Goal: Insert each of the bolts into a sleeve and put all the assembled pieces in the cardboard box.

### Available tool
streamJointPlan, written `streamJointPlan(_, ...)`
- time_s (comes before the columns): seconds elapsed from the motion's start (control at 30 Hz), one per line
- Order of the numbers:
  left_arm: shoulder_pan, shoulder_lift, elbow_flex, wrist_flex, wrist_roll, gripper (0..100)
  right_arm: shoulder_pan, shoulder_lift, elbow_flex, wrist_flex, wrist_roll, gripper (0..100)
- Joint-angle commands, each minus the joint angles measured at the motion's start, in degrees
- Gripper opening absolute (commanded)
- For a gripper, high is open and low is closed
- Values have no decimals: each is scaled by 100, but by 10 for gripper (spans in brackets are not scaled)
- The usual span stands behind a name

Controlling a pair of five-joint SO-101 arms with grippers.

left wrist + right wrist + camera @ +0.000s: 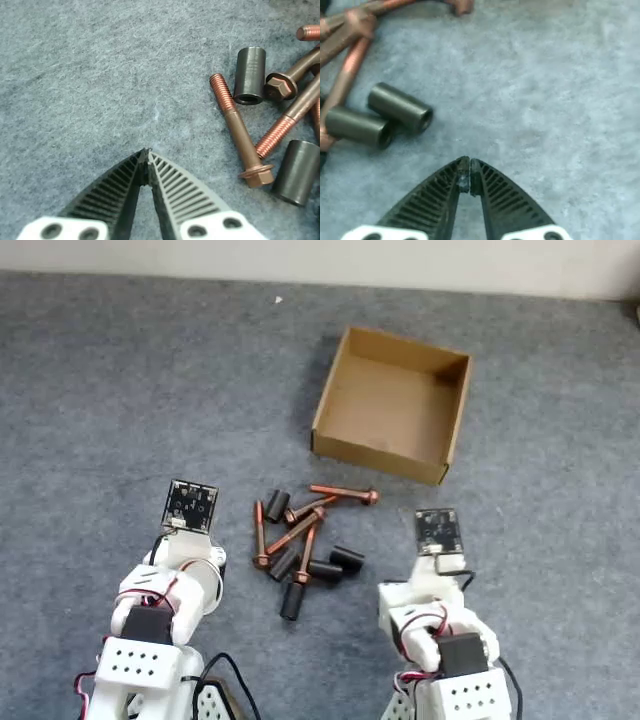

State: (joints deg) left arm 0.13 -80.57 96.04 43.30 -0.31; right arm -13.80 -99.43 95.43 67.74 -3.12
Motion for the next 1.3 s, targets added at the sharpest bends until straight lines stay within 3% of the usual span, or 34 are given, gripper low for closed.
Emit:
streamJointPlan(0.0, -48, -40, 145, 9, -79, 27, 453, -48, -620, -251, 721, 10)
streamJointPlan(0.1, -48, -40, 145, 9, -79, 27, 549, -4, -1147, -66, 2154, 10)
streamJointPlan(0.27, -48, -40, 145, 9, -79, 27, 549, 136, -2167, 277, 2690, 10)
streamJointPlan(0.4, -48, -40, 145, 9, -79, 27, 497, 1226, -3240, 629, 2708, 19)
streamJointPlan(0.67, -48, -40, 145, 9, -79, 27, -523, 3705, -4321, 831, 2725, 115)
streamJointPlan(0.8, -48, -40, 145, 9, -79, 27, -971, 4268, -4356, 479, 2734, 171)
streamJointPlan(1.27, -48, -40, 145, 9, -79, 27, -1974, 6659, -4409, -927, 2734, 173)
